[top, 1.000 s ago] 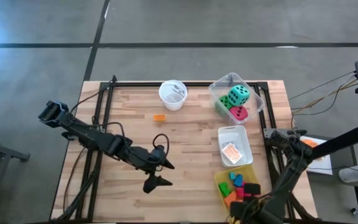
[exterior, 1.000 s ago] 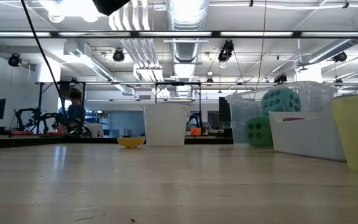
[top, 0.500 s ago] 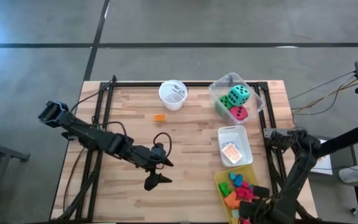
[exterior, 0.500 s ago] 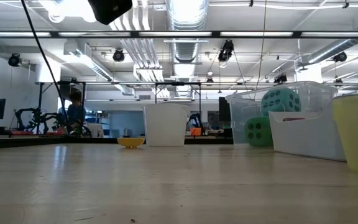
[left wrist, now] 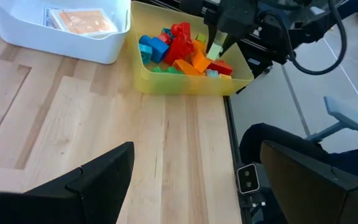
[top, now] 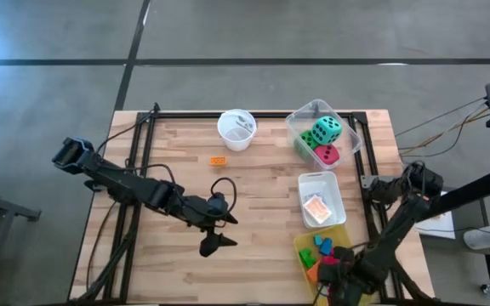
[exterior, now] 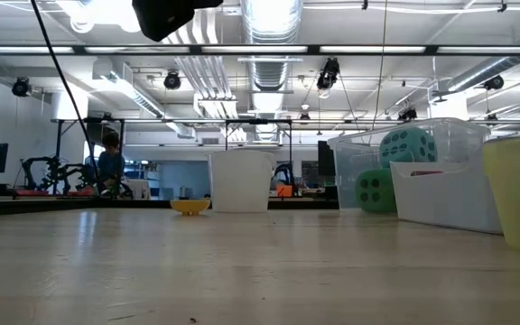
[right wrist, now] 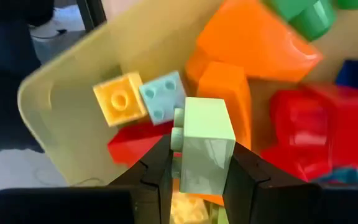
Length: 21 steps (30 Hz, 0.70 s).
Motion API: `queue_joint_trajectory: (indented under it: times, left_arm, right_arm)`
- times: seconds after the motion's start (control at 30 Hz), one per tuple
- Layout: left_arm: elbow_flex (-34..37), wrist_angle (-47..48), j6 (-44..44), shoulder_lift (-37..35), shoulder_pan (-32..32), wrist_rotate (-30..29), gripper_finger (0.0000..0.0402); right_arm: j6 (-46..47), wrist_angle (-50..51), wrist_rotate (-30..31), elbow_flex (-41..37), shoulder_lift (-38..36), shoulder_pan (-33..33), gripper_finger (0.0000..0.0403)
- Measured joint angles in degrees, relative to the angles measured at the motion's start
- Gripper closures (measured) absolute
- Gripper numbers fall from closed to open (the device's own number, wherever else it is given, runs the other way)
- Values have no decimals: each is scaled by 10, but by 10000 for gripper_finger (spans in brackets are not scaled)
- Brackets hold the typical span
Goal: Pick & Place Toys
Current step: Put the light green game piece into the yellow bin
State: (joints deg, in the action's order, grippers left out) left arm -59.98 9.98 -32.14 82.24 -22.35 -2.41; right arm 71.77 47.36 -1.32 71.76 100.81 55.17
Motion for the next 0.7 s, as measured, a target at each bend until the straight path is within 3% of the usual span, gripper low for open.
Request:
queue_joint_trajectory:
  times: [0.33,0.7]
  left_arm:
    - [3,11,0,0,2,0,48]
    - [3,24,0,0,3,0,48]
  right_arm:
    - [-77,-34,-1,-29,-2,-53,316]
    - [-98,-43,-7,-49,-1,-75,316]
